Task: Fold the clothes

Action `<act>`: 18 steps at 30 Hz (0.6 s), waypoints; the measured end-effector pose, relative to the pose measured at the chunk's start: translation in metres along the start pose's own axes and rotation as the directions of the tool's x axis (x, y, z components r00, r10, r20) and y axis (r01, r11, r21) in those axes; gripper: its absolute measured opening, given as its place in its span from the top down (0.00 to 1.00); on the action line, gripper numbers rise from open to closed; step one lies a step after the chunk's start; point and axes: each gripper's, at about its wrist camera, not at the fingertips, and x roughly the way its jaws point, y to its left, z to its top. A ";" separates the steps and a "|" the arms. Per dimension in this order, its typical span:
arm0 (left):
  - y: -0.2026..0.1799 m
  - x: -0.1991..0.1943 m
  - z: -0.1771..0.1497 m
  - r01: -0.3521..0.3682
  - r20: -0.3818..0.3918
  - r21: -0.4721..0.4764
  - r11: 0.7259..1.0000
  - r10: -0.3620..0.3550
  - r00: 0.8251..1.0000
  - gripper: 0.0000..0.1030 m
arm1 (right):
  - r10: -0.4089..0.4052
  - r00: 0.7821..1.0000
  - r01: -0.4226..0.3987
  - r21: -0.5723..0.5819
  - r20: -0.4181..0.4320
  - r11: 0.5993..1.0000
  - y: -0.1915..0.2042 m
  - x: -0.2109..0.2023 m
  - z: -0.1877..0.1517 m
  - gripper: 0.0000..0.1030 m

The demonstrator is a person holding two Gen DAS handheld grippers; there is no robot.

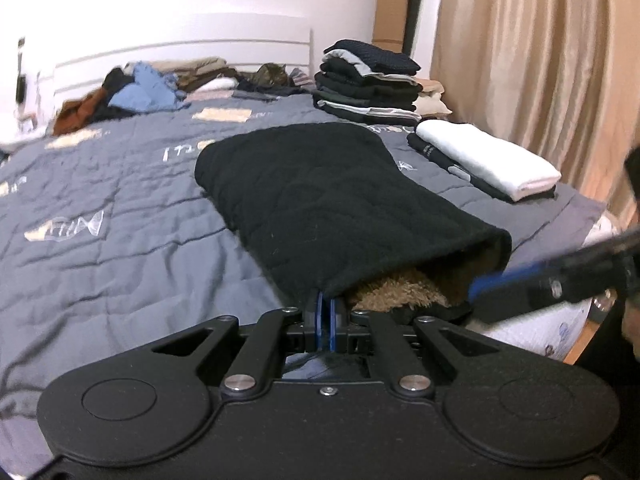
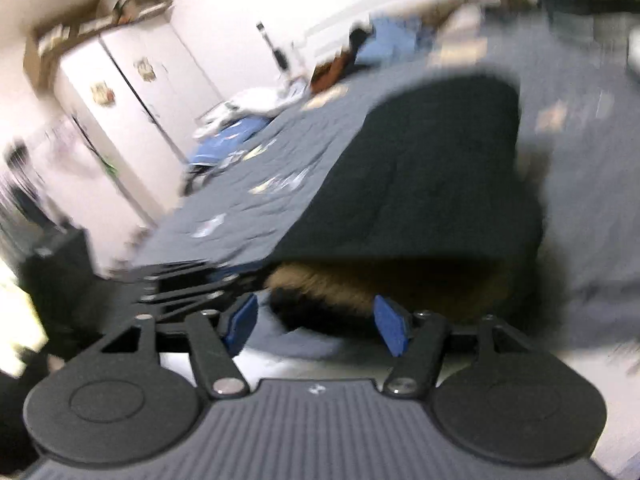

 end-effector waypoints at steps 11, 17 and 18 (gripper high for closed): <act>0.002 0.001 0.001 0.012 -0.004 -0.035 0.999 -0.012 1.000 0.97 | 0.125 0.992 -0.129 0.315 0.033 0.940 -0.022 0.037 -0.005 0.57; -0.001 0.002 -0.001 -0.006 -0.010 -0.013 1.000 0.006 1.000 0.97 | 0.094 0.994 -0.108 0.362 0.057 0.926 -0.026 0.064 -0.003 0.84; 0.000 0.002 -0.001 -0.007 -0.009 -0.012 1.000 0.007 1.000 0.97 | 0.092 0.993 -0.111 0.369 0.070 0.923 -0.027 0.066 -0.002 0.85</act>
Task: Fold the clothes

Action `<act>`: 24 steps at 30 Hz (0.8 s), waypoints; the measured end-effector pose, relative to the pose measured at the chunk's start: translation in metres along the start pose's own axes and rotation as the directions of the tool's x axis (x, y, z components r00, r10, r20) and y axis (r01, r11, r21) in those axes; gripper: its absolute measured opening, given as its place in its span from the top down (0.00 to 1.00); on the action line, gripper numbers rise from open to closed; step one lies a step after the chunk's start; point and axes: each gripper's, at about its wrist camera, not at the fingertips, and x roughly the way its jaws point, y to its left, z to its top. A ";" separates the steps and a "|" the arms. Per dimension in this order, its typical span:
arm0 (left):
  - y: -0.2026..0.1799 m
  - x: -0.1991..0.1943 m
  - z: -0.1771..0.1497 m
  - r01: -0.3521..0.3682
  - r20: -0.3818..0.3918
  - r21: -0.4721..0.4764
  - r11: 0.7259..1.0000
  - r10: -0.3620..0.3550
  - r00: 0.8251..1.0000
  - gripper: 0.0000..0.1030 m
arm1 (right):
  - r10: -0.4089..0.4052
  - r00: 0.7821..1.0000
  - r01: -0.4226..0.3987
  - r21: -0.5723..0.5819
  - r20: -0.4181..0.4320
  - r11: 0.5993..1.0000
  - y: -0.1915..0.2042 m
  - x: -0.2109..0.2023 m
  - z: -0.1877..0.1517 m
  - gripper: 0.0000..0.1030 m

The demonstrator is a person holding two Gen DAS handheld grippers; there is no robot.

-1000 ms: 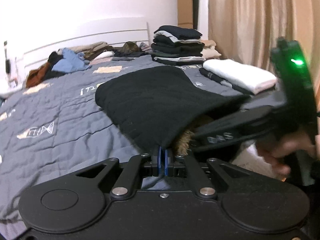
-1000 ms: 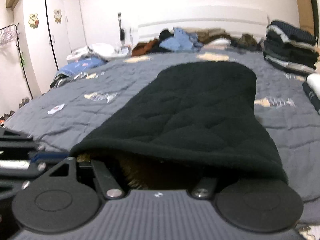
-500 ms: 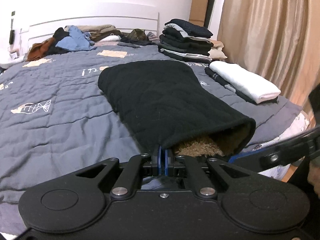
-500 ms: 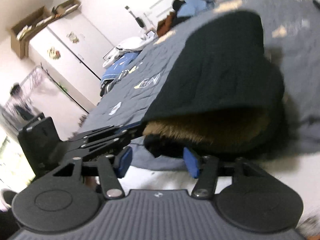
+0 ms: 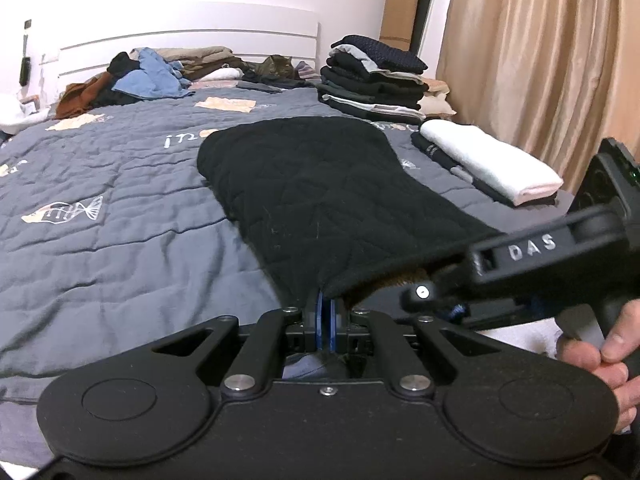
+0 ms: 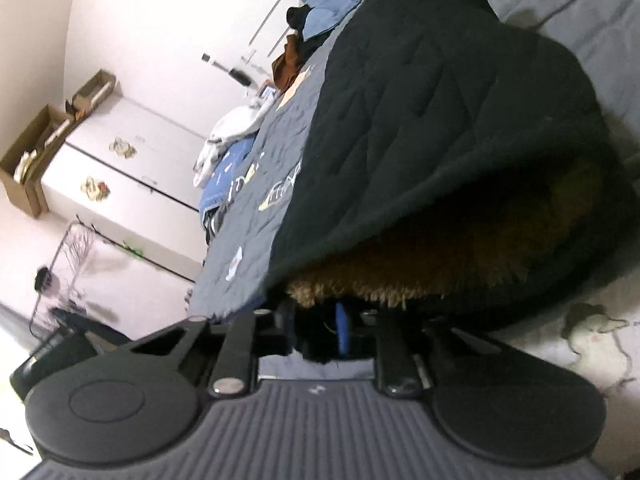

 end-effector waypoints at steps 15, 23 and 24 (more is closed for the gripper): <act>-0.017 -0.021 -0.008 -0.047 0.017 0.155 0.987 0.044 0.999 0.89 | 0.036 0.996 -0.038 0.023 0.083 0.999 -0.002 0.003 0.004 0.84; -0.039 -0.021 -0.012 -0.071 0.091 0.249 0.966 0.050 0.995 0.57 | 0.031 0.996 -0.035 0.044 0.082 0.998 -0.002 0.001 0.007 0.84; -0.041 -0.017 -0.013 -0.088 0.091 0.263 0.961 0.066 0.994 0.57 | 0.029 0.996 -0.032 0.043 0.081 0.999 -0.001 0.001 0.007 0.84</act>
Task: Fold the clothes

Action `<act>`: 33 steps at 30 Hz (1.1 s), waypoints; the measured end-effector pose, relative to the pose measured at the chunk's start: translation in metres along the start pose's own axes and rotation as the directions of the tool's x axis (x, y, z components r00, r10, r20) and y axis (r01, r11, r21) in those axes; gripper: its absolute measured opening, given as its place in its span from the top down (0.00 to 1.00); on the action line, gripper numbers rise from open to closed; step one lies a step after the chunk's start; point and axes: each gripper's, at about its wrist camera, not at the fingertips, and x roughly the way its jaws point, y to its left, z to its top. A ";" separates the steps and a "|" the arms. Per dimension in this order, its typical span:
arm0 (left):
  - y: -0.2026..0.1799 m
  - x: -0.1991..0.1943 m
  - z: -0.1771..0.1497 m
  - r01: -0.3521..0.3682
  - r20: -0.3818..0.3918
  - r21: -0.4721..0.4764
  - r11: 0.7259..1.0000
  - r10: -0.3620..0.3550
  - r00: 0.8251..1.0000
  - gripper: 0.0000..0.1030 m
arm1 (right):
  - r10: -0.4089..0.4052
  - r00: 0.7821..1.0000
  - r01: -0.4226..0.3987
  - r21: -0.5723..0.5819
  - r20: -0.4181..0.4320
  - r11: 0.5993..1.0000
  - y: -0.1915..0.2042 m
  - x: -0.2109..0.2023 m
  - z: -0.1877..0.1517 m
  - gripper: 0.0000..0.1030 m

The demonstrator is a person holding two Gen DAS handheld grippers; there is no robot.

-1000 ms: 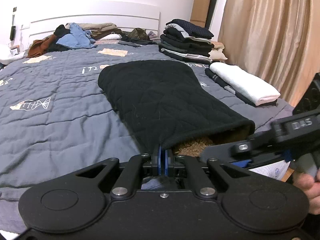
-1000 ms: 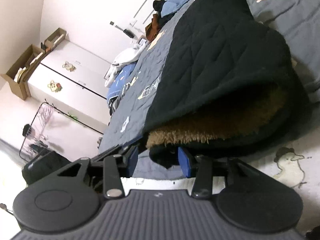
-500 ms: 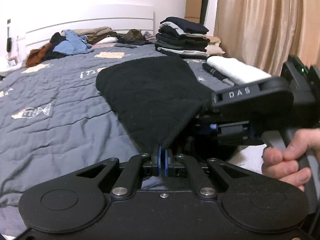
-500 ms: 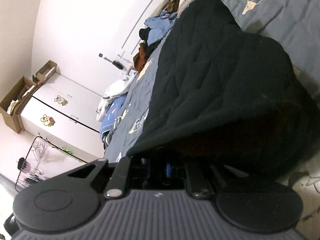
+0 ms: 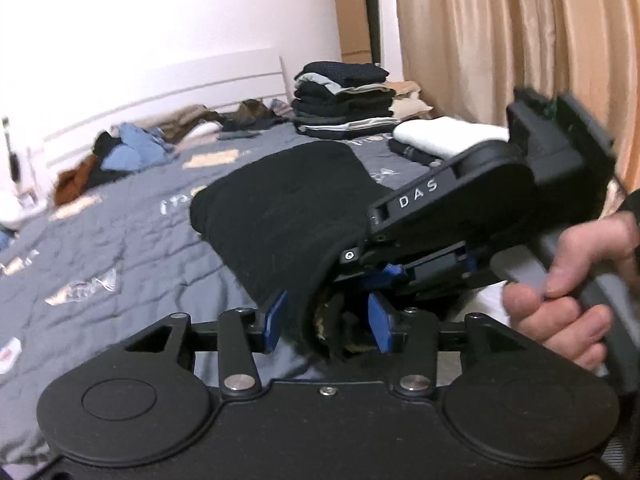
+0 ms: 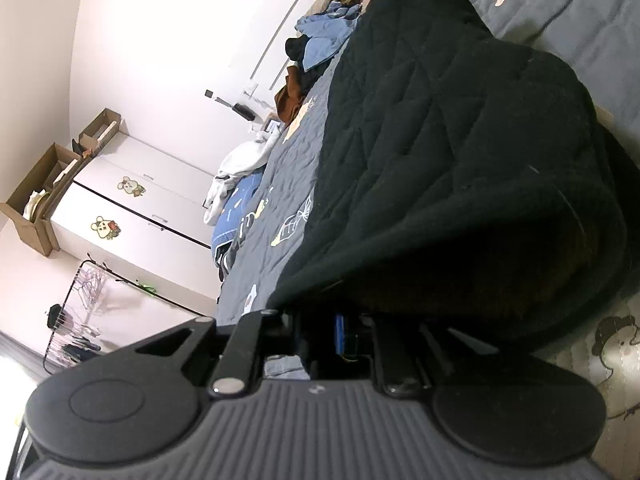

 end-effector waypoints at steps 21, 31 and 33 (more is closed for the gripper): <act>-0.054 0.034 -0.021 -0.175 0.038 0.498 0.849 0.180 0.983 0.55 | -0.107 0.992 0.111 -0.048 0.068 0.993 0.002 -0.016 -0.003 0.83; -0.042 0.047 -0.037 -0.154 -0.083 0.580 0.800 0.246 0.966 0.54 | -0.227 0.942 0.228 0.024 0.247 0.973 -0.018 -0.044 0.005 0.84; -0.043 0.041 -0.034 -0.151 -0.071 0.555 0.818 0.228 0.971 0.55 | -0.211 0.950 0.203 0.058 0.228 0.977 -0.024 -0.046 0.008 0.84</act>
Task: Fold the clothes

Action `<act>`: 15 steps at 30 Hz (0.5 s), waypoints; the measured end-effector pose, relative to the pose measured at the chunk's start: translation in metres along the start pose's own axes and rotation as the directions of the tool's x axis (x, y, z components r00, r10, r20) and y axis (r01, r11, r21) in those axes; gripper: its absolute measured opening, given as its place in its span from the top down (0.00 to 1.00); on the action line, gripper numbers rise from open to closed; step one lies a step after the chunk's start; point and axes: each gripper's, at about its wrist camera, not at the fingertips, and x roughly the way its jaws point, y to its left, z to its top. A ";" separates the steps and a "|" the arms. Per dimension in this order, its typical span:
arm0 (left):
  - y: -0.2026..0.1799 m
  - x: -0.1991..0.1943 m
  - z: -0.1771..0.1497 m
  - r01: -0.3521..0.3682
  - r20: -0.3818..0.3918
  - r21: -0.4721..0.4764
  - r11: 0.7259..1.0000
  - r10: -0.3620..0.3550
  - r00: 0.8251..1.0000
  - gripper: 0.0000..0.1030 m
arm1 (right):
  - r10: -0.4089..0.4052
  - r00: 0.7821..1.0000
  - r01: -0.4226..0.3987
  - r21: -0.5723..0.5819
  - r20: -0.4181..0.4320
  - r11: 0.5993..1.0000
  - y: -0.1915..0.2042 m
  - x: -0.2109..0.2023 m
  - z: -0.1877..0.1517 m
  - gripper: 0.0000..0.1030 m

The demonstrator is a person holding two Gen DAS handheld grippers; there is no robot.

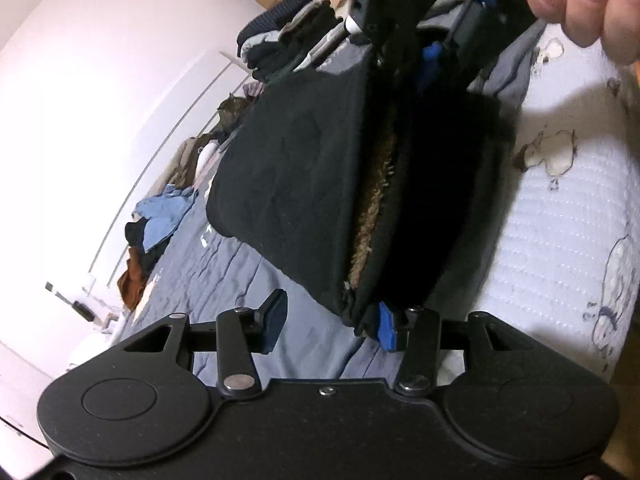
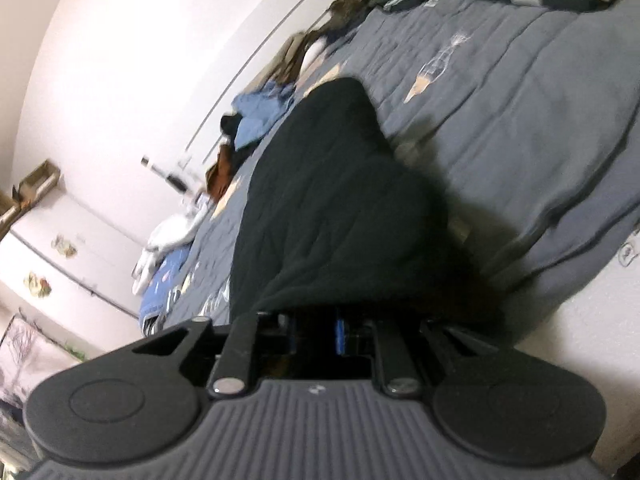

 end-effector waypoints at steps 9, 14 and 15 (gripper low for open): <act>-0.019 0.000 0.011 -0.061 0.072 0.057 0.996 0.057 0.996 0.54 | 0.023 0.999 -0.021 -0.040 0.033 0.999 0.008 -0.014 0.001 0.84; -0.003 0.006 0.009 -0.035 0.014 -0.034 0.999 0.035 0.999 0.63 | 0.061 0.997 -0.060 -0.043 0.036 0.997 0.007 -0.025 0.001 0.83; -0.002 0.004 0.008 -0.029 0.008 -0.044 0.999 0.030 1.000 0.62 | 0.068 0.997 -0.067 -0.035 0.035 0.997 0.006 -0.027 0.002 0.83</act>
